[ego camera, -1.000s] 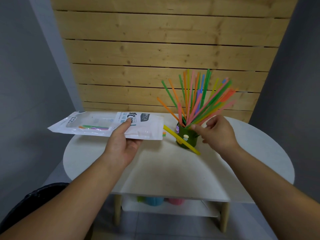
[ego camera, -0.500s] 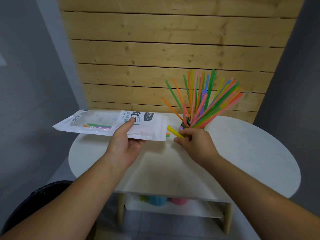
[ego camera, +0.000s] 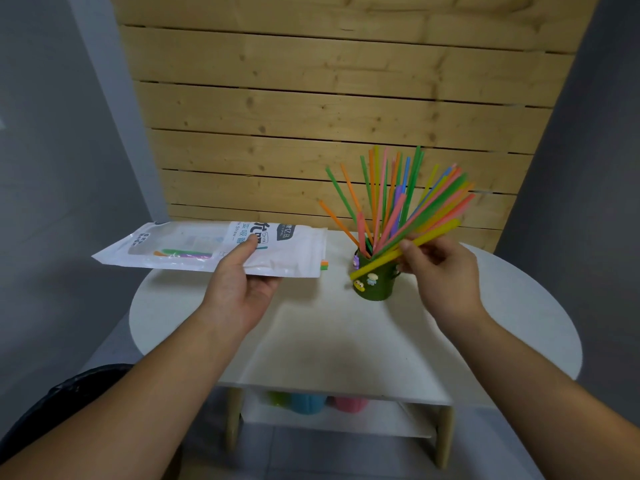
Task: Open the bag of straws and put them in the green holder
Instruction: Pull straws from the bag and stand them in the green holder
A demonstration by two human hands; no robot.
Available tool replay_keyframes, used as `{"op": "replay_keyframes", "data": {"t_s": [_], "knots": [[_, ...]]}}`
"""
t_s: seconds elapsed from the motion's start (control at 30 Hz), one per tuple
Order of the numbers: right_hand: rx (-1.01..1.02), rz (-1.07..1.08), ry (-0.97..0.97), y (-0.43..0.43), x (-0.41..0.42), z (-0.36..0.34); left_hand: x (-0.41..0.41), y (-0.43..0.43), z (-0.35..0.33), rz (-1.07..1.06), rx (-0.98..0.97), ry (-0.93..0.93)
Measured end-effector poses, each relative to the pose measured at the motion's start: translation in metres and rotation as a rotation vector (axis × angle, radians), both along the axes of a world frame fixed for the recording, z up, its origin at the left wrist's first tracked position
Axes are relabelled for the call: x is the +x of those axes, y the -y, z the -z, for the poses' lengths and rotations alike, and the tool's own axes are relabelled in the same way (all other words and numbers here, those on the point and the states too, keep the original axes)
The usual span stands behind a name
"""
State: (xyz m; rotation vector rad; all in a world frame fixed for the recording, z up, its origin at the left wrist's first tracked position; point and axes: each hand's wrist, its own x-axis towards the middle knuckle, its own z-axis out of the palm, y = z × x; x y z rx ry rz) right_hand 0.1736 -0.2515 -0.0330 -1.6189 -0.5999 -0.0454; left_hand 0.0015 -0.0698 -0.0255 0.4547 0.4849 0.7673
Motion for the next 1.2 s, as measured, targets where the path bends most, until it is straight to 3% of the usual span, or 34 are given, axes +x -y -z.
{"op": "replay_keyframes", "data": {"t_s": [0.3, 0.67, 0.87, 0.93, 0.97, 1.07, 1.2], "knots": [[0.131, 0.192, -0.005, 0.008, 0.015, -0.022, 0.004, 0.003, 0.003, 0.035, 0.024, -0.022], [-0.294, 0.059, 0.036, -0.011, 0.023, 0.009, 0.008, 0.004, 0.005, 0.077, 0.089, -0.064], [-0.348, 0.104, -0.086, -0.004, 0.013, 0.006, 0.008, 0.005, 0.005, 0.066, 0.124, -0.05], [-0.386, 0.028, -0.219, -0.002, -0.001, 0.005, 0.008, 0.005, 0.004, 0.068, 0.14, -0.045], [-0.34, -0.062, -0.375, -0.003, -0.01, 0.006, 0.008, 0.005, 0.003, 0.076, 0.156, -0.045], [-0.024, -0.299, -0.923, -0.015, -0.04, 0.003, 0.007, 0.009, 0.0, 0.094, 0.244, -0.083], [0.218, -0.429, -1.236, -0.034, -0.063, 0.006, 0.006, 0.015, -0.001, 0.073, 0.434, -0.133]]}}
